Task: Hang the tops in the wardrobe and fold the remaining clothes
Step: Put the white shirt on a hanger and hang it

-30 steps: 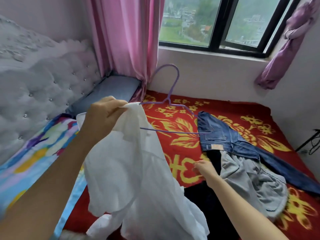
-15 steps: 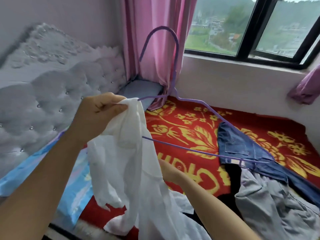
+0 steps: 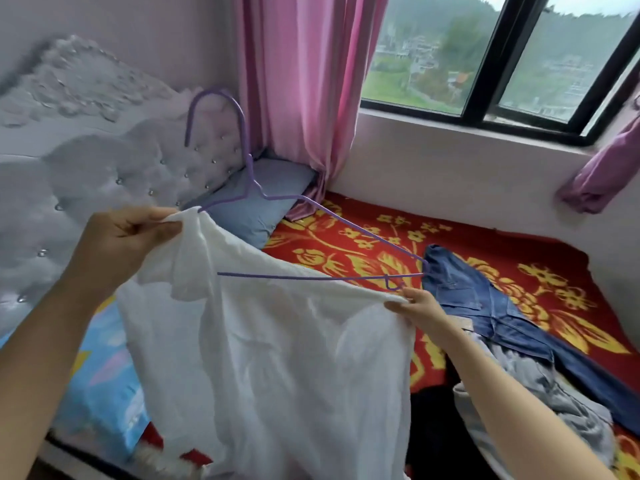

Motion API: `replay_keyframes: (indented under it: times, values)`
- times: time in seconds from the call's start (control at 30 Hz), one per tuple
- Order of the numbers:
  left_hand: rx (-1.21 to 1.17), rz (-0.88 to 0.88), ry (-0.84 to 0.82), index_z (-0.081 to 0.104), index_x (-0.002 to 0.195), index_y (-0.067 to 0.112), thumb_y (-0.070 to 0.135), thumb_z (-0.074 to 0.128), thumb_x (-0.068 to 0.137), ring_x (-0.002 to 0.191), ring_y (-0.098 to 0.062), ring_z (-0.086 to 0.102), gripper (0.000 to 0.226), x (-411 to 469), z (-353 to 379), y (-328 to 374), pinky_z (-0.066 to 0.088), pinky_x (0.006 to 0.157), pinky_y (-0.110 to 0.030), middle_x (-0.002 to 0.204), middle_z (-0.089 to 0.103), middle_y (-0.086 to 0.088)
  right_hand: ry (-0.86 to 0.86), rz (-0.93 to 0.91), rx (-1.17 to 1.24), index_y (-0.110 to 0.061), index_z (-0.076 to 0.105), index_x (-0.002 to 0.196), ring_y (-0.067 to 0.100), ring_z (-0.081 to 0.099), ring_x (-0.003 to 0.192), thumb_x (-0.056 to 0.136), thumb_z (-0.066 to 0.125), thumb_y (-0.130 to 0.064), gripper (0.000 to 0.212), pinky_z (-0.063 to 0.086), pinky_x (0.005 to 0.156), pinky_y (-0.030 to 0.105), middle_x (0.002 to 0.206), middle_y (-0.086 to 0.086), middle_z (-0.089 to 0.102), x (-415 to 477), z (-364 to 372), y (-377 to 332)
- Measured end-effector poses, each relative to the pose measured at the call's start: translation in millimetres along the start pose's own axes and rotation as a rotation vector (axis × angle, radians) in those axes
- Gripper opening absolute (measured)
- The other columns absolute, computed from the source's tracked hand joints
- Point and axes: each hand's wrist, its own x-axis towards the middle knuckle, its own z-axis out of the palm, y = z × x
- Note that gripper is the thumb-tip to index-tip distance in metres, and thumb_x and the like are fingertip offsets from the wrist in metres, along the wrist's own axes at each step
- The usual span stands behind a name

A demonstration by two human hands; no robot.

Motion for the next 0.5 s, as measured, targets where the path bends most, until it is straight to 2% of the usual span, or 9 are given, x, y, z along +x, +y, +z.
replay_keyframes:
  times: [0.1, 0.2, 0.33, 0.4, 0.47, 0.5]
  values:
    - [0.017, -0.036, -0.026, 0.070, 0.097, 0.018, 0.002, 0.063, 0.082, 0.065, 0.013, 0.054, 0.022, -0.2, 9.5, -13.4, 0.044, 0.069, -0.006, 0.070, 0.066, 0.028, 0.099, -0.021, 0.097, -0.010, 0.039, 0.064, 0.010, 0.027, 0.048, 0.084, 0.067, -0.010, 0.034, 0.020, 0.042, 0.020, 0.057, -0.001, 0.029, -5.0, -29.5, -18.5]
    - [0.077, 0.009, -0.060, 0.068, 0.097, 0.016, -0.001, 0.064, 0.082, 0.066, 0.012, 0.052, 0.023, 0.1, 21.8, -16.2, 0.040, 0.068, -0.006, 0.070, 0.065, 0.024, 0.207, -0.002, 0.224, -0.018, 0.034, 0.054, 0.007, 0.028, 0.037, 0.084, 0.063, -0.005, 0.043, 0.021, 0.038, 0.016, 0.050, -0.003, 0.031, -15.1, -52.4, -42.0]
    - [0.196, 0.116, -0.115, 0.070, 0.099, 0.006, -0.007, 0.067, 0.078, 0.072, 0.013, 0.055, 0.025, -1.6, 45.3, -14.2, 0.037, 0.069, -0.002, 0.077, 0.063, 0.009, 0.296, -0.053, 0.287, -0.008, 0.044, 0.066, 0.010, 0.033, 0.042, 0.086, 0.059, -0.005, 0.025, 0.027, 0.042, 0.017, 0.058, 0.004, 0.036, -40.4, -74.7, -73.0]
    - [0.342, 0.216, -0.090, 0.072, 0.095, 0.001, -0.008, 0.070, 0.075, 0.075, -0.001, 0.059, 0.022, -3.8, 59.8, -18.3, 0.043, 0.072, -0.014, 0.073, 0.064, -0.002, 0.332, -0.082, 0.307, -0.006, 0.050, 0.077, 0.016, 0.036, 0.050, 0.086, 0.059, -0.006, 0.012, 0.031, 0.049, 0.022, 0.063, 0.006, 0.040, -53.0, -79.0, -87.2]
    - [0.493, 0.230, 0.005, 0.073, 0.092, -0.001, -0.005, 0.071, 0.077, 0.073, -0.033, 0.062, 0.016, -5.6, 75.1, -24.8, 0.047, 0.071, -0.038, 0.072, 0.065, -0.017, 0.358, -0.115, 0.326, -0.004, 0.051, 0.075, 0.018, 0.040, 0.054, 0.085, 0.060, -0.003, 0.014, 0.033, 0.053, 0.025, 0.065, 0.008, 0.045, -65.0, -76.4, -99.2]
    - [0.542, 0.196, 0.072, 0.073, 0.093, -0.002, -0.001, 0.069, 0.079, 0.071, -0.040, 0.061, 0.014, -6.8, 81.8, -27.8, 0.047, 0.068, -0.044, 0.074, 0.065, -0.022, 0.355, -0.136, 0.314, -0.005, 0.054, 0.073, 0.018, 0.043, 0.054, 0.085, 0.061, -0.002, 0.015, 0.035, 0.054, 0.026, 0.065, 0.009, 0.048, -71.2, -71.7, -104.0]
